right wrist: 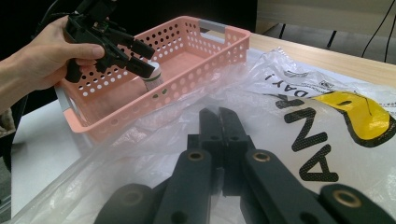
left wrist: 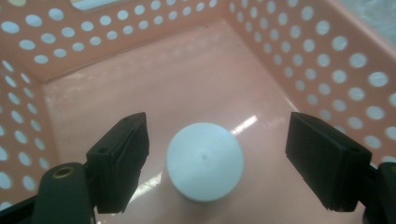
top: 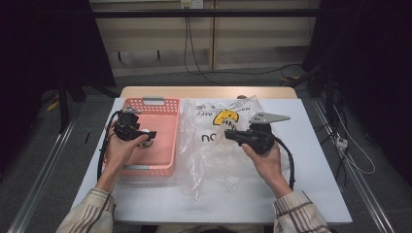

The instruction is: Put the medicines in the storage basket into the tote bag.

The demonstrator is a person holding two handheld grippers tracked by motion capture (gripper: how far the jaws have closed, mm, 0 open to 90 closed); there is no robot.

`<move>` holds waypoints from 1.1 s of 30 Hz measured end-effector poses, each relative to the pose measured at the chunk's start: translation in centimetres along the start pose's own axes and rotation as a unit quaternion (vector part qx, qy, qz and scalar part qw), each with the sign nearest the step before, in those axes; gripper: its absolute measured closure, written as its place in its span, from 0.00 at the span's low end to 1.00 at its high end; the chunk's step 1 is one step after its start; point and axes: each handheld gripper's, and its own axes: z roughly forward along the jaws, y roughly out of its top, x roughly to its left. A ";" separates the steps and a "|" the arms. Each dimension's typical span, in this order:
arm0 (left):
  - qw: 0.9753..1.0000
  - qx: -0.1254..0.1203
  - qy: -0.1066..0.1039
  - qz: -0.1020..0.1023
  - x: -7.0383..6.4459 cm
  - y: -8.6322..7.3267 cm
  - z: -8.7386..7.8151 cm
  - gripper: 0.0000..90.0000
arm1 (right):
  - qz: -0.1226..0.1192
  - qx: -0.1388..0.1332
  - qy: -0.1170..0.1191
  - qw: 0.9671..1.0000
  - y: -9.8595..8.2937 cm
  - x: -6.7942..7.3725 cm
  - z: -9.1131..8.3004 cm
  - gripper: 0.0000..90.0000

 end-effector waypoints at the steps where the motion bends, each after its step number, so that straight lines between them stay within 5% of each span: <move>1: 1.000 0.004 0.000 -0.001 0.0 0.0 0.0 0.25 | 0.001 0.000 0.000 1.000 0.0 0.0 0.0 1.00; 14: 0.998 0.052 0.022 0.003 -0.1 -0.4 0.7 0.55 | -0.003 0.008 0.002 1.000 -0.2 0.1 0.4 1.00; 26: 0.998 0.057 0.019 0.002 -0.1 -0.5 1.0 0.56 | -0.003 0.006 0.002 1.000 -0.2 0.1 0.3 1.00; 33: 0.999 0.028 0.020 -0.006 0.0 -0.5 0.4 0.57 | -0.003 0.006 0.004 1.000 -0.2 0.0 0.2 1.00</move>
